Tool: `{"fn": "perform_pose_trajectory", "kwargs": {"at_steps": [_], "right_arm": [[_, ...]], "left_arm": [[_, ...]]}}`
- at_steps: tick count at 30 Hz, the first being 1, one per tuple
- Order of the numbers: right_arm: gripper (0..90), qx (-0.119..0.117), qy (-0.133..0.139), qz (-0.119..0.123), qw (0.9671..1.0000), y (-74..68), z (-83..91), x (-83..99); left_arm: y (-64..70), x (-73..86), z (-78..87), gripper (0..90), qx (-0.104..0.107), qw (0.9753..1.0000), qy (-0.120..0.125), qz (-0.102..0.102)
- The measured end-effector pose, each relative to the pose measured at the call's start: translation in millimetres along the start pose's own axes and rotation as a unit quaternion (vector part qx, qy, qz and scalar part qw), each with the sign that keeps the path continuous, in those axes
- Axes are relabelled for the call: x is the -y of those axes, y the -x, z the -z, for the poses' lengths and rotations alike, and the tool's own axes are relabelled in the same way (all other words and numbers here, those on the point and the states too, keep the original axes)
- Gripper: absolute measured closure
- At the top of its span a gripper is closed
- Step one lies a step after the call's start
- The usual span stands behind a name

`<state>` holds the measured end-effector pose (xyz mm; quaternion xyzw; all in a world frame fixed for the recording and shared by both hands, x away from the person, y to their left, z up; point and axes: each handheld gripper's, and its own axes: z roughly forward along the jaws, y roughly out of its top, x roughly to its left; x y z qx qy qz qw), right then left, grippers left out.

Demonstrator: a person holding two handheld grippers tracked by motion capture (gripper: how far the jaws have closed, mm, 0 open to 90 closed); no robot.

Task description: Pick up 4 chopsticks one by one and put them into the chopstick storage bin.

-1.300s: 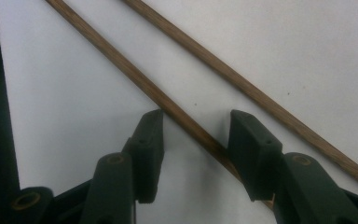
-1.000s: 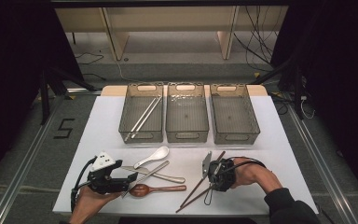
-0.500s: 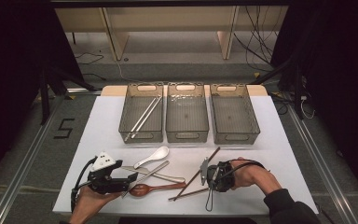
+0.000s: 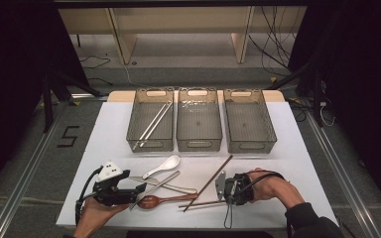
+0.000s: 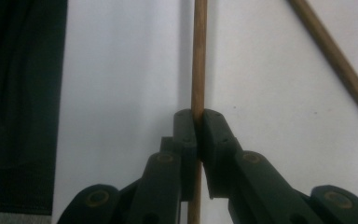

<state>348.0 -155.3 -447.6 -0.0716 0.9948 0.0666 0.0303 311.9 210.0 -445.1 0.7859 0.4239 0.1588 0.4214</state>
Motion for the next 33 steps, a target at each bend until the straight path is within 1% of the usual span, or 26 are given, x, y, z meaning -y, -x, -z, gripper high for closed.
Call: {"fn": "perform_pose_trajectory", "kwargs": {"at_steps": [4, 5, 6, 8, 9, 10, 11, 13, 14, 16, 17, 18, 19, 22, 24, 25, 26, 29, 31, 33], "right_arm": [[85.3, 0.01, 0.03, -0.011, 0.9995, 0.8, 10.3, 5.4], [85.3, 0.015, 0.038, -0.02, 0.999, 1.1, 13.2, 6.6], [85.3, 0.019, 0.047, -0.027, 0.9983, 2.3, 16.2, 8.0], [85.3, 0.027, 0.064, -0.048, 0.9964, 5.3, 23.3, 10.2], [85.3, 0.033, 0.079, -0.058, 0.9946, 7.2, 25.9, 11.2], [85.3, 0.037, 0.088, -0.07, 0.993, 8.5, 28.6, 11.6], [85.3, 0.047, 0.097, -0.076, 0.9913, 10.7, 30.4, 11.8], [85.2, 0.058, 0.117, -0.095, 0.9868, 15.6, 33.1, 12.0], [85.2, 0.069, 0.126, -0.109, 0.9837, 17.4, 34.0, 11.7], [85.2, 0.077, 0.139, -0.126, 0.9793, 22.4, 35.9, 11.0], [85.2, 0.081, 0.142, -0.136, 0.9771, 24.1, 36.9, 10.0], [85.2, 0.087, 0.141, -0.14, 0.9762, 25.6, 37.7, 8.8], [85.2, 0.091, 0.143, -0.148, 0.9744, 27.2, 38.4, 7.3], [85.2, 0.098, 0.158, -0.173, 0.9672, 32.2, 41.1, 3.1], [85.2, 0.105, 0.164, -0.187, 0.9628, 35.2, 42.3, -0.8], [85.2, 0.105, 0.169, -0.194, 0.9607, 36.8, 43.2, -2.9], [85.2, 0.11, 0.176, -0.199, 0.9577, 38.2, 43.8, -5.0], [85.2, 0.111, 0.197, -0.221, 0.9486, 43.5, 46.3, -11.3], [85.2, 0.113, 0.21, -0.237, 0.9419, 47.2, 47.0, -15.2], [85.2, 0.112, 0.217, -0.251, 0.9366, 50.5, 47.3, -18.7]], "left_arm": [[-1.0, -0.1, 1.1, 22.1, 0.0, 1.0, 0.007, 0.002], [-1.0, 0.2, 1.1, 22.1, 0.001, 0.9999, 0.011, 0.006], [-1.6, 0.4, 1.1, 22.1, 0.002, 0.9999, 0.014, 0.006], [-2.4, 0.8, 1.4, 22.0, 0.002, 0.9998, 0.019, 0.006], [-2.5, 0.9, 1.5, 22.0, 0.002, 0.9998, 0.02, 0.009], [-2.5, 0.9, 1.9, 22.0, 0.002, 0.9997, 0.022, 0.008], [-2.5, 0.8, 2.5, 22.0, 0.002, 0.9997, 0.023, 0.007], [-2.0, 0.8, 2.8, 22.0, 0.001, 0.9996, 0.028, 0.007], [-1.7, 0.8, 3.1, 22.0, 0.0, 0.9996, 0.029, 0.006], [-1.8, 1.0, 3.4, 22.0, 0.001, 0.9995, 0.031, 0.008], [-1.9, 1.1, 3.4, 21.9, 0.001, 0.9995, 0.032, 0.009], [-2.2, 1.2, 3.6, 22.0, 0.0, 0.9994, 0.032, 0.008], [-2.0, 1.3, 3.7, 22.0, -0.001, 0.9994, 0.034, 0.009], [-1.2, 0.9, 4.5, 22.0, -0.003, 0.9992, 0.039, 0.008], [0.2, 0.7, 5.0, 22.0, -0.003, 0.9991, 0.042, 0.01], [0.7, 0.7, 5.1, 22.0, -0.003, 0.999, 0.044, 0.009], [1.4, 0.9, 5.2, 22.0, -0.003, 0.9989, 0.045, 0.009], [2.3, 1.3, 5.6, 22.0, -0.004, 0.9987, 0.049, 0.008], [2.9, 1.9, 6.0, 22.0, -0.005, 0.9984, 0.055, 0.009], [2.6, 2.1, 6.4, 22.0, -0.006, 0.9983, 0.057, 0.01]]}}
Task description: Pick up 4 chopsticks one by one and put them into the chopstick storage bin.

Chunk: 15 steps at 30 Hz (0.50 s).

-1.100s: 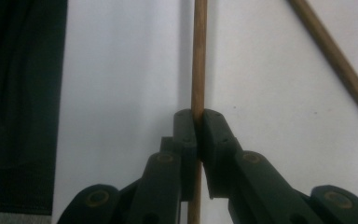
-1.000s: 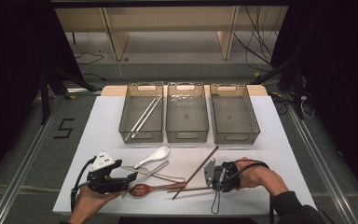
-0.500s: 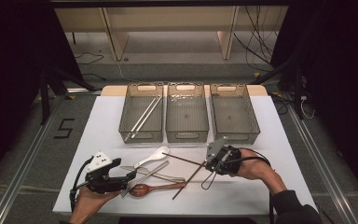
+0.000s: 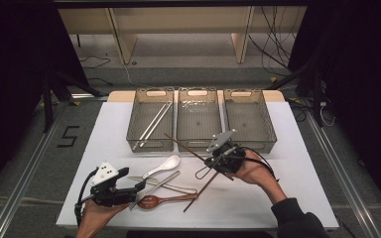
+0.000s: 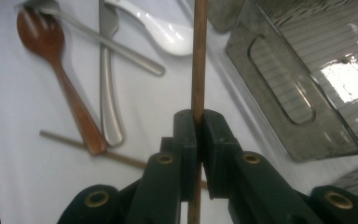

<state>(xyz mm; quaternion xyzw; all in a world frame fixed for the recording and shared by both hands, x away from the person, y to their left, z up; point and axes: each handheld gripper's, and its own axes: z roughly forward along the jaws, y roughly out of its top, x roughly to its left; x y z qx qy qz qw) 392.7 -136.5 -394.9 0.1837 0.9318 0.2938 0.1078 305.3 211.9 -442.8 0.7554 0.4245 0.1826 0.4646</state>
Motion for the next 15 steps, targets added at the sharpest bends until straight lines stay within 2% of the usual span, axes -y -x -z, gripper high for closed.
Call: {"fn": "perform_pose_trajectory", "kwargs": {"at_steps": [4, 9, 15], "right_arm": [[85.2, 0.003, 0.016, -0.024, 0.9996, 0.8, -2.6, -6.3], [85.2, 0.006, 0.031, -0.043, 0.9986, -1.7, -5.5, -11.7], [85.2, 0.006, 0.053, -0.084, 0.9951, -2.9, -8.0, -17.0]], "left_arm": [[-0.4, 0.0, 0.5, 21.9, -0.002, 1.0, 0.006, 0.003], [1.0, -0.3, -0.2, 21.8, 0.0, 1.0, 0.004, 0.005], [3.7, -1.5, -1.0, 21.8, 0.003, 1.0, 0.003, 0.004]]}}
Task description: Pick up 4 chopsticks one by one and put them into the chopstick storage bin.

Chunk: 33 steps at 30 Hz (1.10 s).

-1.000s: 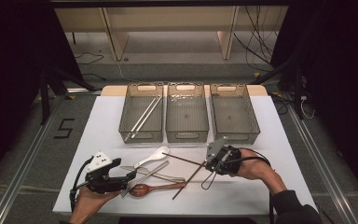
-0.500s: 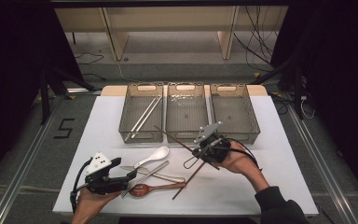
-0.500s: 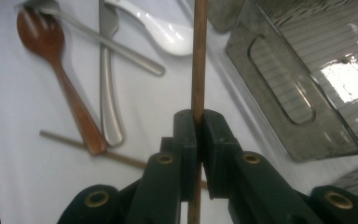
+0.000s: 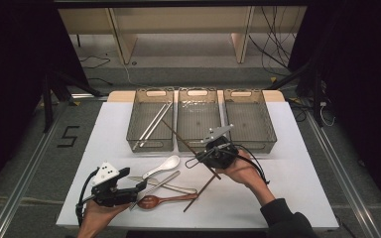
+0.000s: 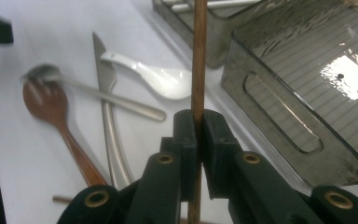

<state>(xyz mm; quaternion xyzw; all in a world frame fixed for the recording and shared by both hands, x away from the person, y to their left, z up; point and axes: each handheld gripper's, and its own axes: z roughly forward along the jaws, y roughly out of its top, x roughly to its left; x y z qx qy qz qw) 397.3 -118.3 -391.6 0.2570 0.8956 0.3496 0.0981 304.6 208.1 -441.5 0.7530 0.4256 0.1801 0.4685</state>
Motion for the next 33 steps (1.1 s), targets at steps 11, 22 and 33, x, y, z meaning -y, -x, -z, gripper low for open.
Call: {"fn": "perform_pose_trajectory", "kwargs": {"at_steps": [11, 22, 33], "right_arm": [[85.1, -0.013, 0.042, -0.078, 0.996, -3.6, -2.4, -3.3], [85.1, -0.035, 0.078, -0.11, 0.9902, -10.5, 0.8, -4.6], [85.0, -0.035, 0.091, -0.115, 0.9886, -18.5, -1.0, -6.6]], "left_arm": [[19.5, -15.7, -12.7, 21.8, 0.038, 0.9991, -0.003, 0.02], [49.2, -38.1, -50.2, 23.6, 0.109, 0.9924, -0.037, 0.044], [66.2, -53.3, -81.6, 32.8, 0.14, 0.9862, -0.049, 0.073]]}}
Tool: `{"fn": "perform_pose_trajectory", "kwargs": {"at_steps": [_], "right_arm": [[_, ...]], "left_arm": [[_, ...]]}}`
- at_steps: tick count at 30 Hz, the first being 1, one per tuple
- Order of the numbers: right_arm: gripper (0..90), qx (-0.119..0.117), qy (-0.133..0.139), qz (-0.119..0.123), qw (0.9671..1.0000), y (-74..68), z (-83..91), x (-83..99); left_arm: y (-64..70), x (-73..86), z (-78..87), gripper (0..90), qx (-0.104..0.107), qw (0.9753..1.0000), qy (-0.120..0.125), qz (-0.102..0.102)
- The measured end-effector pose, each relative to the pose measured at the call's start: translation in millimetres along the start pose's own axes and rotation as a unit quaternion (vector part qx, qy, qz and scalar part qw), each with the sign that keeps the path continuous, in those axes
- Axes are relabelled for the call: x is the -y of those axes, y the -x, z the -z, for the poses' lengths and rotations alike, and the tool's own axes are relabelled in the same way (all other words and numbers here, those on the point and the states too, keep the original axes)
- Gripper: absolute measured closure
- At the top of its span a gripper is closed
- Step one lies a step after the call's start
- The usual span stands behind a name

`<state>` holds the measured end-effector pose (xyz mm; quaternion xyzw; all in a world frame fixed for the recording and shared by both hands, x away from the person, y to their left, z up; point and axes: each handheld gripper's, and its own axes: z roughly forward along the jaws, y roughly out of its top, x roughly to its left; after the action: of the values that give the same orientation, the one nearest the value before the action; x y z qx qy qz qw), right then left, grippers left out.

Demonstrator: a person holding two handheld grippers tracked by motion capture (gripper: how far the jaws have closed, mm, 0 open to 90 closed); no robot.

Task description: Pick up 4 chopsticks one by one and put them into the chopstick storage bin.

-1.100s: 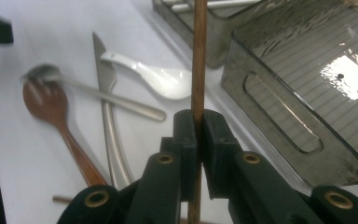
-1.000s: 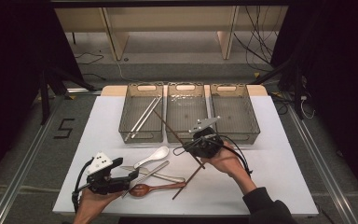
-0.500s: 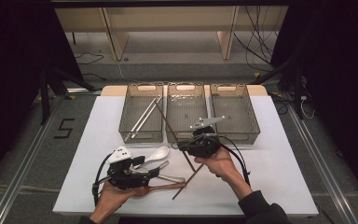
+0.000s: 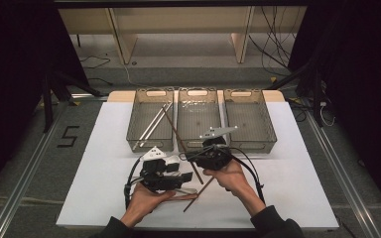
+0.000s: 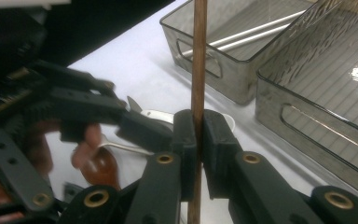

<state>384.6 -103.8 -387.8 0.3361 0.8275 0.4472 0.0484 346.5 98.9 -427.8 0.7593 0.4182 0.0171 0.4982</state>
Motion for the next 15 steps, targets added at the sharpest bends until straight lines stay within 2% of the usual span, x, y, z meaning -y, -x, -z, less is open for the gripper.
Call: {"fn": "perform_pose_trajectory", "kwargs": {"at_steps": [3, 7, 15], "right_arm": [[85.1, 0.001, 0.003, -0.002, 1.0, -0.8, 0.1, 0.2], [85.1, 0.0, 0.006, -0.004, 1.0, -1.0, -0.2, 1.5], [85.1, -0.007, 0.015, -0.011, 0.9998, -4.2, -0.4, 2.8]], "left_arm": [[0.6, -0.2, -5.1, 37.6, 0.001, 1.0, -0.001, 0.005], [0.3, -1.2, -9.3, 44.1, 0.017, 0.9997, 0.0, 0.015], [2.0, -3.5, -15.2, 56.8, 0.031, 0.9994, 0.002, 0.014]]}}
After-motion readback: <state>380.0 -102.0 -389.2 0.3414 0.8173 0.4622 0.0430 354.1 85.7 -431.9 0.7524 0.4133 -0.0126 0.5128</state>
